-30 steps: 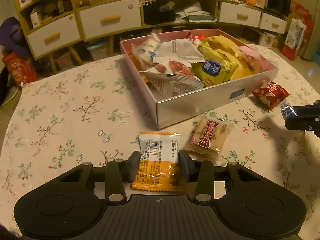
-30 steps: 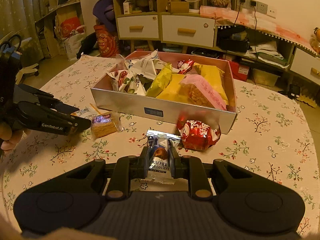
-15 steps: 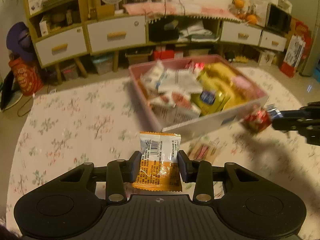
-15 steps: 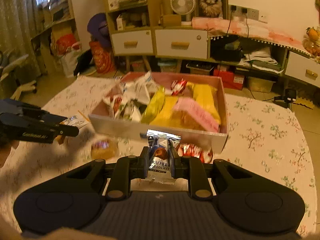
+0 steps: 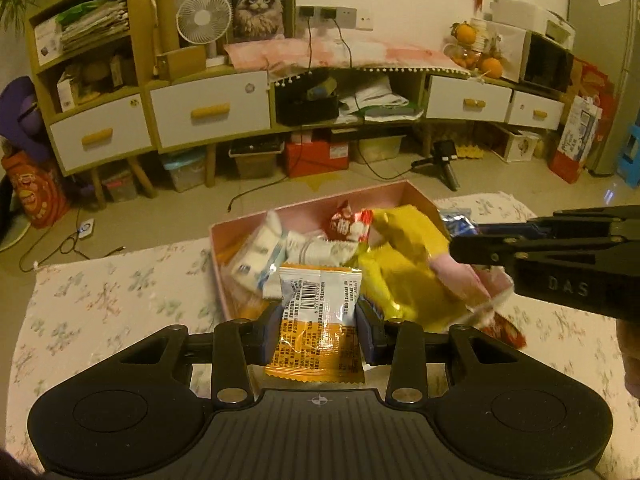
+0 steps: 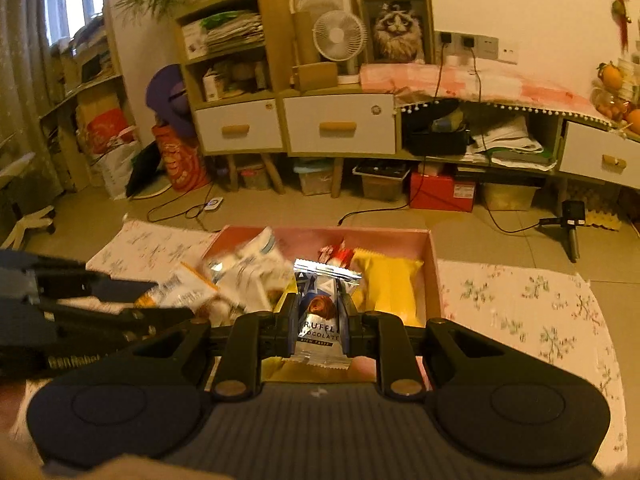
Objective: Organize snacks
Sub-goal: 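Carry the orange-yellow packet and silver truffle into the pink box and open both tools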
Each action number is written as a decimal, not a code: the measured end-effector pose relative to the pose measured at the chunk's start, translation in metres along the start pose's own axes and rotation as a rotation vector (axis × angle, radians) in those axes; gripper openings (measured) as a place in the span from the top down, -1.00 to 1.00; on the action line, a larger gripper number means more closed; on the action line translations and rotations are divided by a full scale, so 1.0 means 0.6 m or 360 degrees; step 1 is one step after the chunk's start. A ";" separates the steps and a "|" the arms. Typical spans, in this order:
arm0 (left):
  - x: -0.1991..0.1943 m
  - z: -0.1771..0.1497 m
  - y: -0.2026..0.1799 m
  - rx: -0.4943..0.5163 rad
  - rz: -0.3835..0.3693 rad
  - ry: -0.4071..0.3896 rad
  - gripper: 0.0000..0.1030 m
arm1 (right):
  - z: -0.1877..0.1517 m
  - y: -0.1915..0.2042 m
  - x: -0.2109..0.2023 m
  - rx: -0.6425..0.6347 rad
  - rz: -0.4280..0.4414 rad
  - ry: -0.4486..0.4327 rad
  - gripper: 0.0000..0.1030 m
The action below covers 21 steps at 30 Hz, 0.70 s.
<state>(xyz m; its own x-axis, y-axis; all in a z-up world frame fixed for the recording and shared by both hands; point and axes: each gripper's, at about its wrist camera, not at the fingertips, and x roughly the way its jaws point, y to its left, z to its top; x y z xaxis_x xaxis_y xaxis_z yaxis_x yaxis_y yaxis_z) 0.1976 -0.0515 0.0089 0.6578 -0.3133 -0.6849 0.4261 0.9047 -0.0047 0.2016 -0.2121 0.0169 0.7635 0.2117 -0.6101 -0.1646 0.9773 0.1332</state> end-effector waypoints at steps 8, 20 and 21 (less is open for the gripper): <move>0.038 0.031 -0.001 -0.0044 -0.0025 -0.0017 0.28 | 0.014 -0.017 0.038 0.0068 -0.0080 0.0029 0.65; 0.067 0.033 -0.016 -0.0025 -0.0048 -0.0029 0.20 | 0.013 -0.020 0.042 0.0161 -0.0109 0.0040 0.46; 0.068 0.032 -0.017 -0.0018 -0.0067 -0.0021 0.13 | 0.017 -0.022 0.043 0.0175 -0.0130 0.0038 0.25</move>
<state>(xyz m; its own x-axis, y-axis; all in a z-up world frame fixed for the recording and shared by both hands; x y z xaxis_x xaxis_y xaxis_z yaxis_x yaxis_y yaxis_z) 0.2323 -0.0789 -0.0050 0.6473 -0.3551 -0.6744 0.4466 0.8937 -0.0419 0.2295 -0.2195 0.0072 0.7563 0.1327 -0.6406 -0.0322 0.9856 0.1662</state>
